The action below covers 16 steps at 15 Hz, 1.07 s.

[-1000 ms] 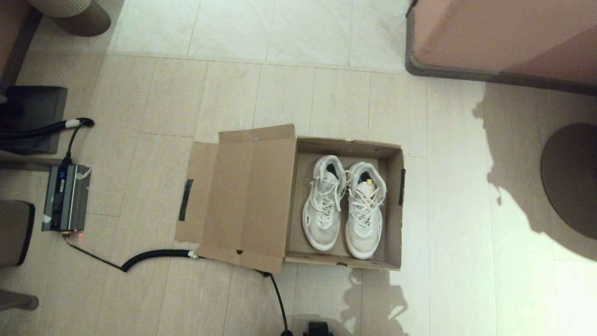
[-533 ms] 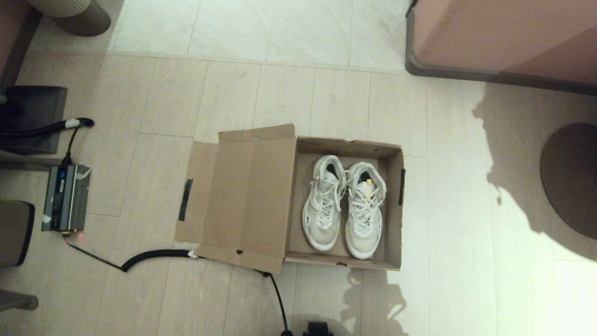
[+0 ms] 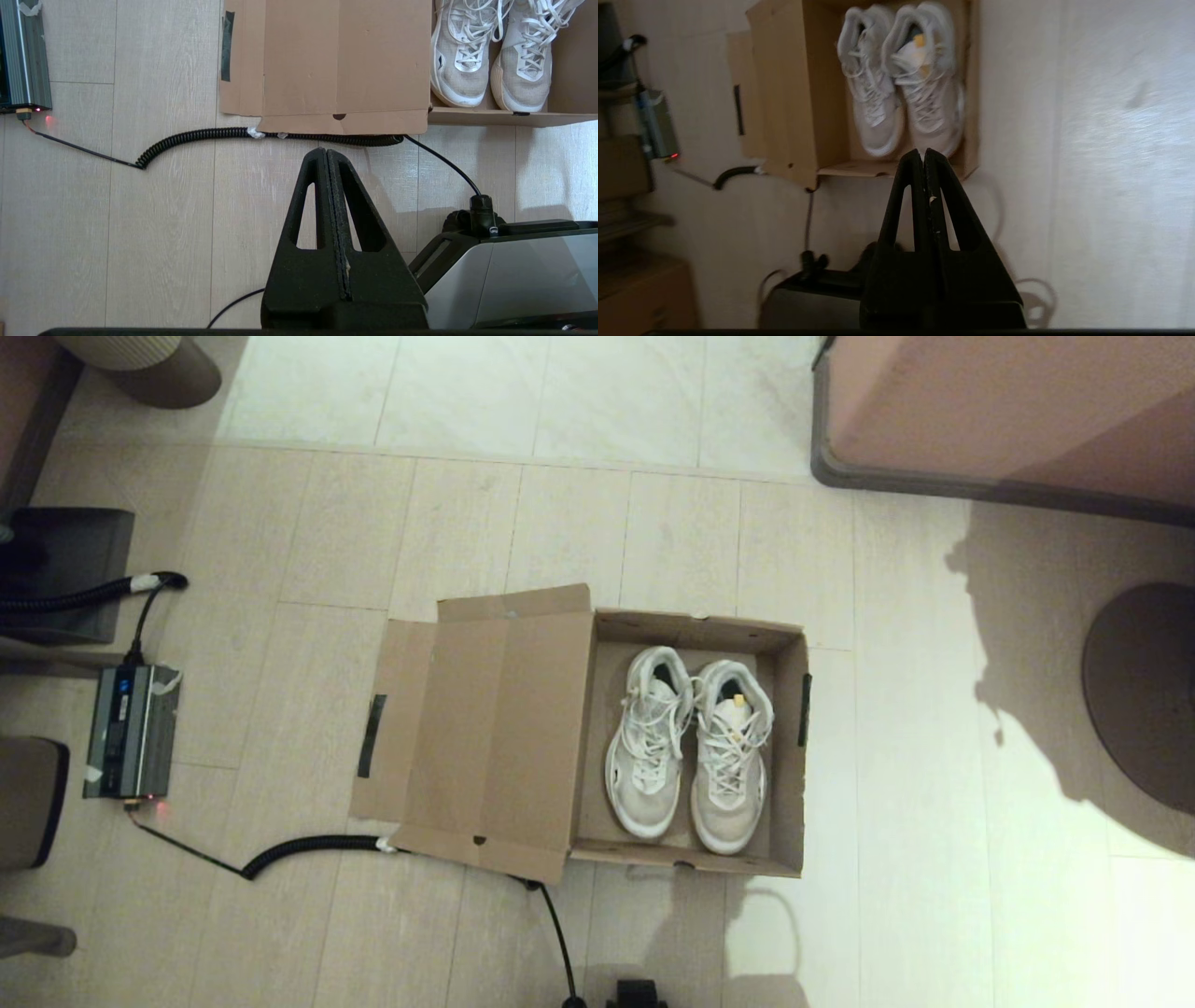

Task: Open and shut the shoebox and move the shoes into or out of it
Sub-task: Put the shoes out of the shoe box

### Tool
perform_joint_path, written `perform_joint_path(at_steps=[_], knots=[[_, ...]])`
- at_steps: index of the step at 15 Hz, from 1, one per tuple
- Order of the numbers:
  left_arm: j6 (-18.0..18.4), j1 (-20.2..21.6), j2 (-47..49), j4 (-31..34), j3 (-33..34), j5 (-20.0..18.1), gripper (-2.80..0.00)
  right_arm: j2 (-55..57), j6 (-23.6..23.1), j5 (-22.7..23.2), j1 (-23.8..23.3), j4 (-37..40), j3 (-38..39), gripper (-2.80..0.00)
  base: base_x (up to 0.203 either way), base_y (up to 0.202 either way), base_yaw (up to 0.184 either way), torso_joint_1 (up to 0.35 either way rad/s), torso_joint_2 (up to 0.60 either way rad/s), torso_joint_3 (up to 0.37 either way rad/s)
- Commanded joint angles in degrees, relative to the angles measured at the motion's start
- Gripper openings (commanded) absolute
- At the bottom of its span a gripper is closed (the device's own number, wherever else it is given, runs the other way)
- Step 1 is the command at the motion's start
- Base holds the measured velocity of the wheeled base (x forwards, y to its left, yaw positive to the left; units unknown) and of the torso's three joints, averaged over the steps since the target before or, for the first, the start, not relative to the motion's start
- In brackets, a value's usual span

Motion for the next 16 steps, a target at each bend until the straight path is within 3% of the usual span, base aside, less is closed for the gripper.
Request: perform_joint_path(at_steps=[1,6,9,10,12,16], knots=[[0.0,0.0,0.1,0.1,0.4,0.0,-2.8,21.9,2.0,1.6,2.0,-3.6,-3.8,-2.8,0.0,0.0,0.0,0.0,0.0,0.0],[0.0,0.0,0.1,0.0,0.4,0.0,-2.8,55.3,6.1,0.6,9.1,-26.1,-12.6,-2.8,0.0,0.0,0.0,0.0,0.0,0.0],[0.0,0.0,0.1,0.0,0.4,0.0,-2.8,67.9,6.6,-4.9,14.3,-33.9,-20.7,-2.8,0.0,0.0,0.0,0.0,0.0,0.0],[0.0,0.0,0.1,0.0,0.4,0.0,-2.8,70.9,6.2,-7.7,16.5,-35.6,-22.6,0.0,0.0,0.0,0.0,0.0,0.0,0.0],[0.0,0.0,0.1,0.0,0.4,0.0,-2.8,75.4,3.7,-10.6,19.6,-40.5,-24.7,0.0,0.0,0.0,0.0,0.0,0.0,0.0],[0.0,0.0,0.1,0.1,0.4,0.0,-2.8,82.8,2.3,-21.5,24.7,-45.4,-31.3,0.0,0.0,0.0,0.0,0.0,0.0,0.0]])
